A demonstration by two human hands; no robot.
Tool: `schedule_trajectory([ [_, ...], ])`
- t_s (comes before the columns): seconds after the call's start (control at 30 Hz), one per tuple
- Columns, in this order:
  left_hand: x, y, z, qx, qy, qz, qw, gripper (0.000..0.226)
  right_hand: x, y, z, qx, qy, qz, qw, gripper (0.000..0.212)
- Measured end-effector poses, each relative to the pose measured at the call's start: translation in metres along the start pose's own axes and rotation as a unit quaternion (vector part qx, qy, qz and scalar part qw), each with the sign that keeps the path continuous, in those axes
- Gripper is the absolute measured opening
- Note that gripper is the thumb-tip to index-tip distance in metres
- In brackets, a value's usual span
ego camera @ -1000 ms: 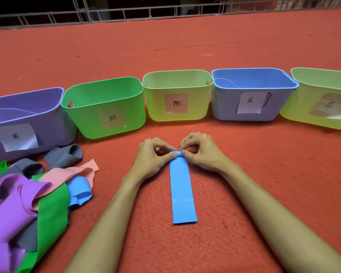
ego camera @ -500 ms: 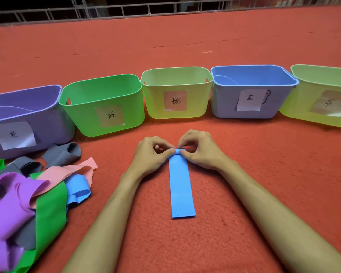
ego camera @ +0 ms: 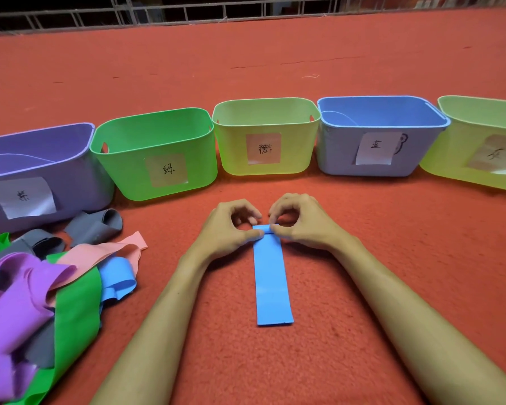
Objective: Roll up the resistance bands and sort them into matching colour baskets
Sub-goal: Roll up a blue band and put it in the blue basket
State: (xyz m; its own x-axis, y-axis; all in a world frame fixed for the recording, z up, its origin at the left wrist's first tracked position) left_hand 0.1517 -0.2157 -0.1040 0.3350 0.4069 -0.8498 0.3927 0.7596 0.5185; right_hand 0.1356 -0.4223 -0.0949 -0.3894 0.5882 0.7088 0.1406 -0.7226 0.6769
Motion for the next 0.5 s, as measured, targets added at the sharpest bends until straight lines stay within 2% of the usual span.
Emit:
schedule_trajectory([
  [0.1, -0.0024, -0.0009, -0.0005, 0.008, 0.003, -0.012, 1.000, 0.015, -0.0015, -0.0001, 0.0004, 0.021, -0.009, 0.010, 1.000, 0.008],
  [0.27, -0.0073, 0.0005, -0.0028, -0.002, 0.002, -0.019, 1.000, 0.002, -0.0015, -0.0013, 0.0004, 0.041, -0.013, 0.014, 0.999, 0.013],
  [0.4, -0.0092, 0.0026, -0.0050, 0.019, -0.007, -0.010, 1.000, 0.009, -0.0015, -0.0002, 0.0002, 0.063, -0.002, -0.004, 0.998, 0.019],
  [0.5, -0.0063, 0.0039, -0.0044, 0.032, -0.002, 0.017, 0.999, 0.014, -0.0010, -0.0002, 0.0009, 0.068, -0.004, 0.005, 0.998, 0.008],
])
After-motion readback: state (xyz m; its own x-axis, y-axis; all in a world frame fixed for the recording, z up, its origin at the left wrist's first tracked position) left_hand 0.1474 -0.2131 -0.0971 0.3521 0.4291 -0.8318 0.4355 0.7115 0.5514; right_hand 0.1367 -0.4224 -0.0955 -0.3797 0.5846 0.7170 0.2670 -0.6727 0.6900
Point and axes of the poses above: each hand's wrist, its own z-axis towards the middle knuckle, its own y-axis out of the back of the hand, x = y × z, the point moved 2 cm from there along z, towards the middle knuckle, and after that the axes turned 8 degrees about x, right-handed, at the moved point
